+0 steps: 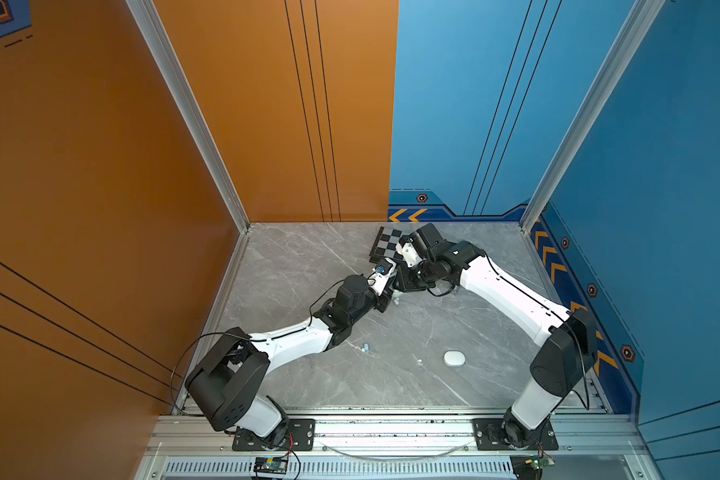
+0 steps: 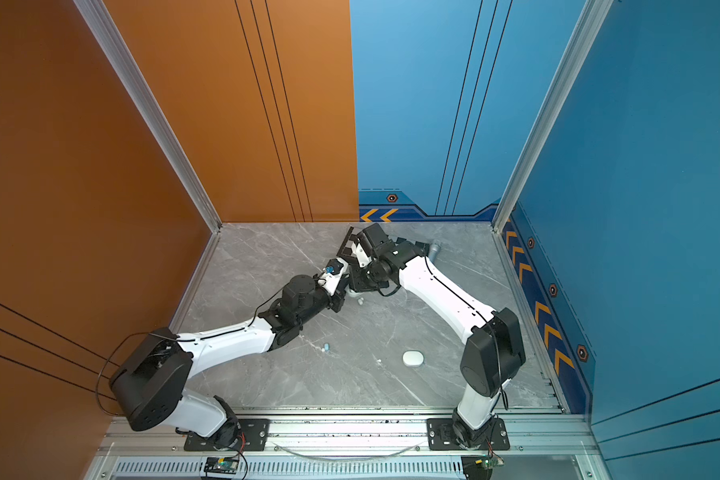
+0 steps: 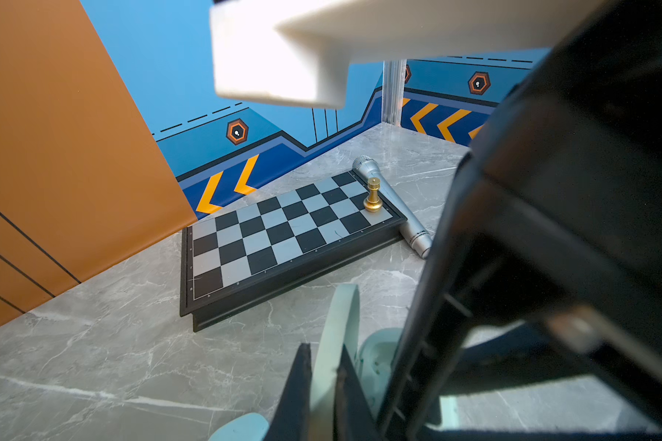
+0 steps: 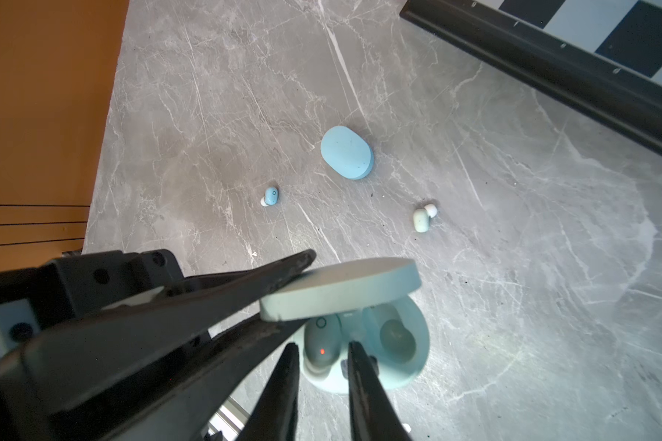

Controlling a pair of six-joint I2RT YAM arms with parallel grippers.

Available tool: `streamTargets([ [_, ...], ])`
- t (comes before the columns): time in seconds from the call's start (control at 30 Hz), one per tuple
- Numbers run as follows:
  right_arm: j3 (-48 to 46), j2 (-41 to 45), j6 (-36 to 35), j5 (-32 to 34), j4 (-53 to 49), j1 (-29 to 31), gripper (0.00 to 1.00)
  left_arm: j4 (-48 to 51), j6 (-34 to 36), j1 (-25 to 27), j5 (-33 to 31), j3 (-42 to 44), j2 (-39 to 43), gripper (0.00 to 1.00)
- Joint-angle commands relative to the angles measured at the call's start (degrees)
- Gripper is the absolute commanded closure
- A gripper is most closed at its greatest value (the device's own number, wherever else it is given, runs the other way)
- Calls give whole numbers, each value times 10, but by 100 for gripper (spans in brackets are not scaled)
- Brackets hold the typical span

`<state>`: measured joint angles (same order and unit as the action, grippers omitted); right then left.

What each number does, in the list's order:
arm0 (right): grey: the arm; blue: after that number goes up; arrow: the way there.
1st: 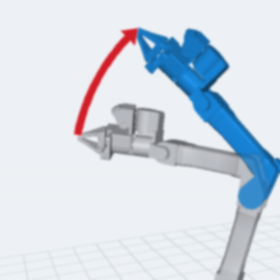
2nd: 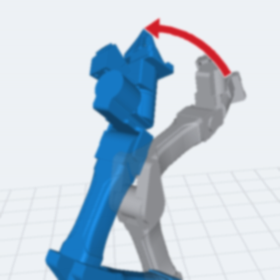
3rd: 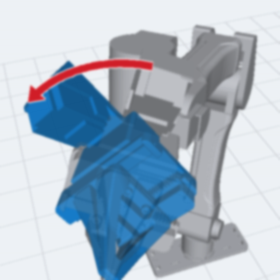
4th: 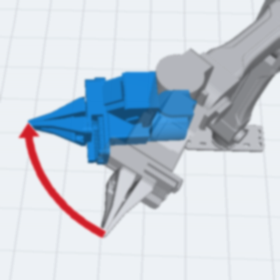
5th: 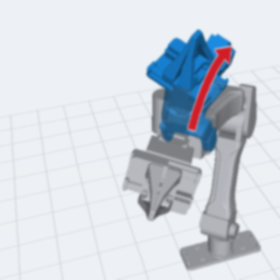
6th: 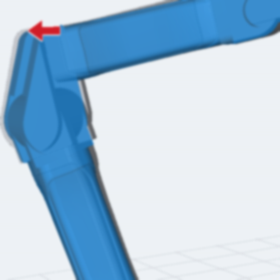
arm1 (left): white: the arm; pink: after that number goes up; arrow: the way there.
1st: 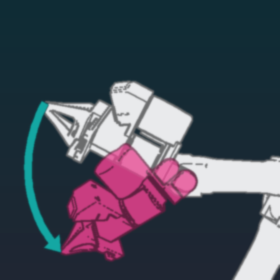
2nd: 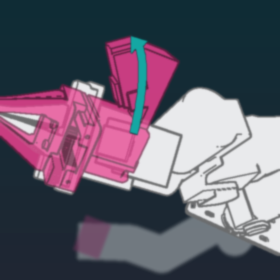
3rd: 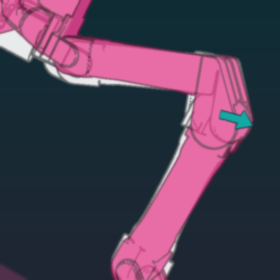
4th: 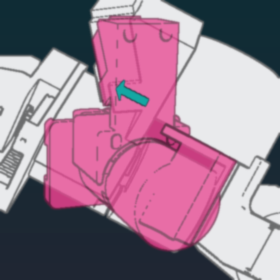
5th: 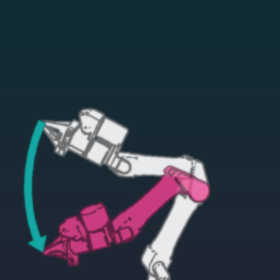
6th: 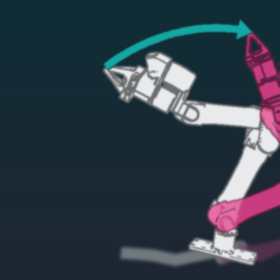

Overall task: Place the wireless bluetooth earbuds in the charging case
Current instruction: 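Lower the white earbud into the empty case slot with the right gripper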

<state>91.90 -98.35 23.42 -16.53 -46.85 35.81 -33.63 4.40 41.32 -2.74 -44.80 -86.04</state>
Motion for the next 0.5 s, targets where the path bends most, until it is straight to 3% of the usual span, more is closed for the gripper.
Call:
streamTargets([
  [0.0, 1, 5, -2, -10, 4, 8, 76, -12, -9, -1, 5, -11, 6, 100],
  [0.47, -12, 10, 7, 1, 3, 14, 82, -12, -9, -2, 2, -11, 10, 100],
])
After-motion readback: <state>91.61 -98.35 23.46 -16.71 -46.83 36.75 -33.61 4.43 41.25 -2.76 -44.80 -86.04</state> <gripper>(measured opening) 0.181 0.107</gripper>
